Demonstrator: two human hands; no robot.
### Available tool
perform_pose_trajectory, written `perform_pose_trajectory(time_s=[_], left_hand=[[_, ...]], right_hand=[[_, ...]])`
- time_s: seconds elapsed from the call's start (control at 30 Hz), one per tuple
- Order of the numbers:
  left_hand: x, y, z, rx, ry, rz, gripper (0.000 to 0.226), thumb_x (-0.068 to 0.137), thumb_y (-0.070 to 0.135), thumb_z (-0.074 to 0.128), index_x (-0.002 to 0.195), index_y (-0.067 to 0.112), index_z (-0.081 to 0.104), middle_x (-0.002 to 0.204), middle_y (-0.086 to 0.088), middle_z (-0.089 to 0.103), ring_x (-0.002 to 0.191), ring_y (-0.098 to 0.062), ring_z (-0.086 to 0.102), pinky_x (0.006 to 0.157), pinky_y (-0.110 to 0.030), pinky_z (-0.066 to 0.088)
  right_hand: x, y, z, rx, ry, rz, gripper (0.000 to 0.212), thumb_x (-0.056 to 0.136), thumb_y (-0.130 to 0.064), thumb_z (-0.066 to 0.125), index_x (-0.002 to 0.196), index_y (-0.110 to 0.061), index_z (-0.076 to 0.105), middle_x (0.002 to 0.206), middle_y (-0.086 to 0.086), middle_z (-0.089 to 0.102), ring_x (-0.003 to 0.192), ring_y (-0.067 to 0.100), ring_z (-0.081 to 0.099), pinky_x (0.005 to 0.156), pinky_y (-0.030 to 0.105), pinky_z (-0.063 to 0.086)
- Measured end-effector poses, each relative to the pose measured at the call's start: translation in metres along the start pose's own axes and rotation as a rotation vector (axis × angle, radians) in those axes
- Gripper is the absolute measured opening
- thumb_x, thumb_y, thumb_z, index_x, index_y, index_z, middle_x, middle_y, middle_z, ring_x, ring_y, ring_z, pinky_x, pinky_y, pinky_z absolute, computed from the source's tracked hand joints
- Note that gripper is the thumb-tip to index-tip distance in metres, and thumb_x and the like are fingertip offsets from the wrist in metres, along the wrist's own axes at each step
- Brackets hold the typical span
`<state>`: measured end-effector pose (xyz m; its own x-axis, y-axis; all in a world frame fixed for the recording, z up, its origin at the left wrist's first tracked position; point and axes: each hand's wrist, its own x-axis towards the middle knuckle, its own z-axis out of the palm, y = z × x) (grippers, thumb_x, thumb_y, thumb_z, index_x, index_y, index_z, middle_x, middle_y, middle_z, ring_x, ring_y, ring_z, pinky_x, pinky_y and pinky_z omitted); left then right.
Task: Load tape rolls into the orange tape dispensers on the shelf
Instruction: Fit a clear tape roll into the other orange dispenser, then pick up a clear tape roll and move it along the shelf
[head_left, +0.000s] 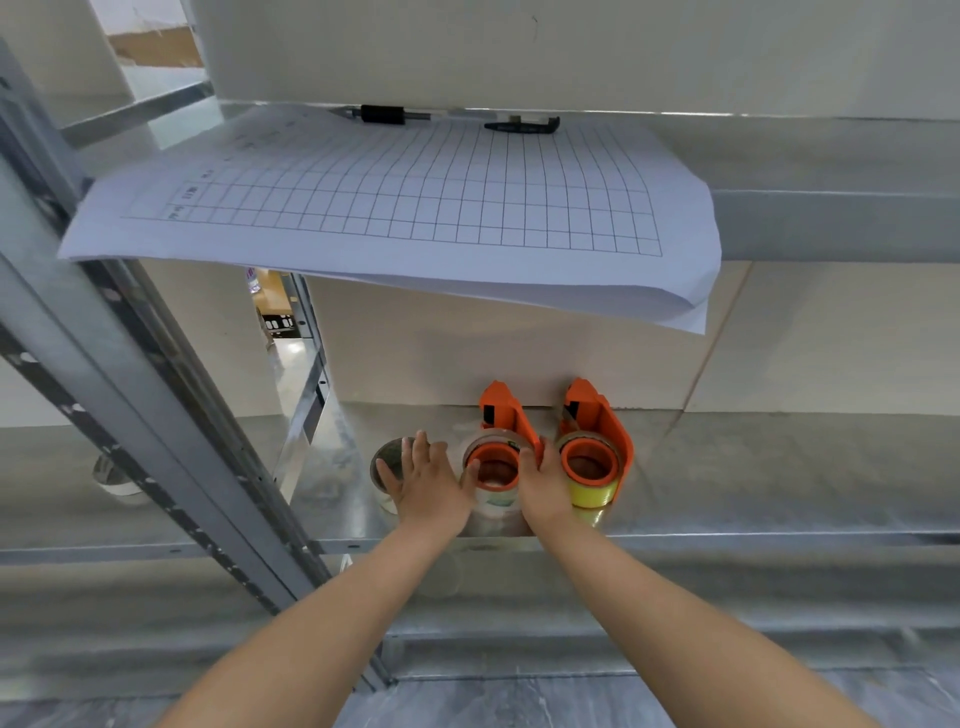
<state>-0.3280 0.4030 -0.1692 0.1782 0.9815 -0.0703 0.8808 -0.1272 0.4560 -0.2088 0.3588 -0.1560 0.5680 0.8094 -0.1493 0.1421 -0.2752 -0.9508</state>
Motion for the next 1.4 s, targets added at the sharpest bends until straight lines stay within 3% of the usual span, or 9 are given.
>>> perform_pose_trajectory(time_s=[0.17, 0.33, 0.5, 0.7, 0.9, 1.0, 1.07, 1.23, 1.4], left_hand=[[0.01, -0.022, -0.022, -0.264, 0.19, -0.038, 0.066, 0.084, 0.043, 0.055, 0.14, 0.015, 0.031, 0.153, -0.005, 0.025, 0.143, -0.024, 0.019, 0.115, -0.046, 0.005], [0.011, -0.056, -0.04, -0.549, 0.112, -0.372, 0.065, 0.086, 0.023, 0.054, 0.141, 0.004, 0.026, 0.147, -0.017, 0.033, 0.134, -0.034, 0.032, 0.11, -0.045, 0.028], [0.0, -0.07, -0.04, -0.74, -0.034, -0.333, 0.057, 0.093, 0.022, 0.043, 0.145, 0.009, 0.021, 0.152, -0.009, 0.029, 0.138, -0.026, 0.03, 0.106, -0.031, 0.026], [-0.012, -0.072, -0.042, -0.64, -0.168, -0.129, 0.064, 0.074, 0.009, 0.055, 0.135, 0.013, 0.035, 0.127, -0.01, 0.055, 0.119, -0.032, 0.053, 0.1, -0.041, 0.044], [-0.012, -0.072, -0.044, -0.688, -0.075, -0.004, 0.062, 0.072, 0.01, 0.071, 0.126, 0.018, 0.043, 0.12, -0.003, 0.059, 0.107, -0.016, 0.058, 0.096, -0.037, 0.048], [-0.006, -0.066, -0.057, -0.731, -0.067, 0.072, 0.062, 0.074, 0.012, 0.072, 0.128, 0.021, 0.044, 0.116, 0.009, 0.056, 0.107, -0.007, 0.052, 0.089, -0.02, 0.042], [-0.001, -0.057, -0.067, -0.747, -0.087, 0.125, 0.063, 0.075, 0.011, 0.072, 0.131, 0.021, 0.044, 0.115, 0.012, 0.055, 0.108, -0.005, 0.05, 0.086, -0.017, 0.04], [0.006, -0.021, -0.077, -0.794, -0.146, 0.231, 0.059, 0.08, 0.008, 0.067, 0.134, 0.018, 0.046, 0.127, 0.0, 0.058, 0.119, -0.014, 0.051, 0.103, -0.034, 0.041], [0.007, 0.028, -0.069, -0.868, -0.256, 0.312, 0.05, 0.08, 0.003, 0.066, 0.128, 0.006, 0.051, 0.123, -0.01, 0.061, 0.115, -0.022, 0.057, 0.101, -0.034, 0.045]], right_hand=[[-0.004, -0.03, 0.01, -0.061, 0.1, -0.216, 0.035, 0.091, -0.015, 0.042, 0.126, -0.013, 0.041, 0.107, -0.006, 0.045, 0.098, 0.008, 0.045, 0.085, 0.021, 0.033], [-0.009, -0.037, 0.04, -0.192, -0.275, -0.388, 0.051, 0.085, -0.016, 0.053, 0.134, -0.018, 0.038, 0.137, 0.0, 0.045, 0.122, 0.015, 0.046, 0.095, 0.02, 0.033], [-0.006, -0.024, 0.066, -0.844, -0.532, -0.525, 0.085, 0.071, -0.042, 0.062, 0.142, -0.021, 0.02, 0.151, 0.003, 0.028, 0.139, 0.023, 0.025, 0.113, 0.052, 0.012], [-0.007, -0.019, 0.079, -1.188, -0.399, -0.546, 0.089, 0.075, -0.037, 0.06, 0.145, -0.018, 0.008, 0.152, 0.016, 0.018, 0.142, 0.029, 0.016, 0.109, 0.062, -0.009], [0.0, -0.026, 0.08, -1.003, -0.363, -0.477, 0.101, 0.069, -0.041, 0.068, 0.145, -0.01, 0.01, 0.148, 0.011, 0.029, 0.14, 0.024, 0.025, 0.11, 0.055, -0.015], [0.006, -0.033, 0.069, -0.652, -0.361, -0.415, 0.088, 0.062, -0.03, 0.074, 0.136, -0.013, 0.03, 0.137, 0.007, 0.042, 0.131, 0.024, 0.037, 0.115, 0.039, 0.022], [0.005, -0.04, 0.055, -0.34, -0.33, -0.351, 0.065, 0.059, -0.021, 0.077, 0.116, -0.019, 0.048, 0.113, -0.002, 0.056, 0.11, 0.017, 0.053, 0.084, 0.016, 0.043], [-0.005, -0.043, 0.017, 0.026, -0.212, -0.318, 0.054, 0.066, -0.011, 0.078, 0.111, -0.029, 0.054, 0.113, 0.0, 0.063, 0.104, 0.014, 0.061, 0.088, 0.027, 0.051], [-0.01, -0.035, -0.025, 0.095, -0.064, -0.268, 0.053, 0.069, -0.005, 0.076, 0.11, -0.028, 0.052, 0.099, -0.016, 0.061, 0.094, -0.003, 0.063, 0.074, 0.008, 0.049]])
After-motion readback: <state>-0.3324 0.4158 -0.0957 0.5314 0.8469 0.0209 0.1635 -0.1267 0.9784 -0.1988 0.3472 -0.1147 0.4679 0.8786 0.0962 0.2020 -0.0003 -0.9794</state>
